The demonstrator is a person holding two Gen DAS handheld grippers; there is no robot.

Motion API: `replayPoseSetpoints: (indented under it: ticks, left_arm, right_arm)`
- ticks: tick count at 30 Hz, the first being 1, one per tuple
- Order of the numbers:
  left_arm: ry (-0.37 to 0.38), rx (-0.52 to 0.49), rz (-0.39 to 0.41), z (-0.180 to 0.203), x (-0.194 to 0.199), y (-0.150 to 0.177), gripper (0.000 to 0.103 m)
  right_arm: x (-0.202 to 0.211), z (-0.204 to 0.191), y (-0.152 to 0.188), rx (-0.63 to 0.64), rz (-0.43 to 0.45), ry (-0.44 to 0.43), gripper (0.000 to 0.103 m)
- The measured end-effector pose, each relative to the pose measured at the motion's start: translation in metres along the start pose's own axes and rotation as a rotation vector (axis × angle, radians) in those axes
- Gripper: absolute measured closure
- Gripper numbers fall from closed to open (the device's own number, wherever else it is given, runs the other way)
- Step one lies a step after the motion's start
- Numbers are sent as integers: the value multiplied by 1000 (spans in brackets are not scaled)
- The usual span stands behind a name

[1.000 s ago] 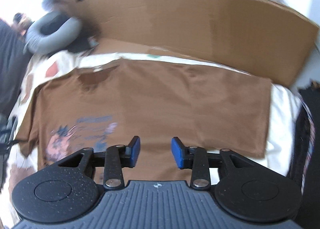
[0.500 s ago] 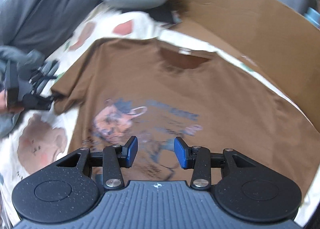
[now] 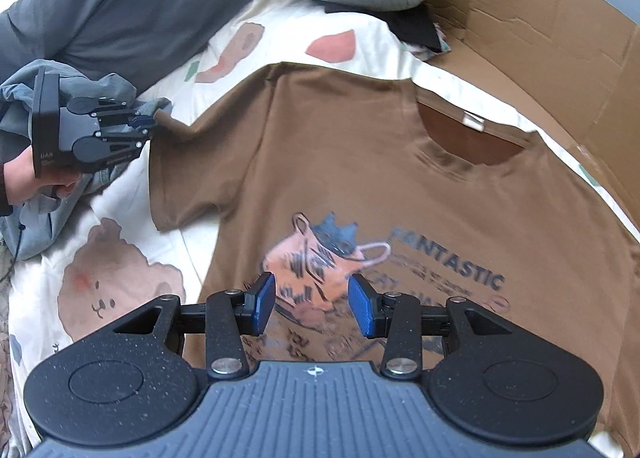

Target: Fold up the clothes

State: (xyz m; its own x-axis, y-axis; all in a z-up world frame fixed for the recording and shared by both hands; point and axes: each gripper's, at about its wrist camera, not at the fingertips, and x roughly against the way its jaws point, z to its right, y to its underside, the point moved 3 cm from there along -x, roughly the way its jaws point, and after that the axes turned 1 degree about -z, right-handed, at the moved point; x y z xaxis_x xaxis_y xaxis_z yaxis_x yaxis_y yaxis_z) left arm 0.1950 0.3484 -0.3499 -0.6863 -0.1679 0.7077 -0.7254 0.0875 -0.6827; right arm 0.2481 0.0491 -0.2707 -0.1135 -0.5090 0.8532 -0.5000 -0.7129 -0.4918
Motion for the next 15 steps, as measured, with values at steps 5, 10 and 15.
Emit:
replayPoseSetpoints:
  ticks: [5,10,15]
  left_arm:
    - [-29,138,-4,-32,-3,-4,98]
    - [-52,224,-33,-55,-8,-7,98]
    - [-77,374,-93,-78,-21,-5,99]
  right_arm:
    - [-11,-10,-7,6,8,-13,55]
    - [-21,-20,-11,20,4,-27,55]
    - [-28,-25,-14,19,2,-33,55]
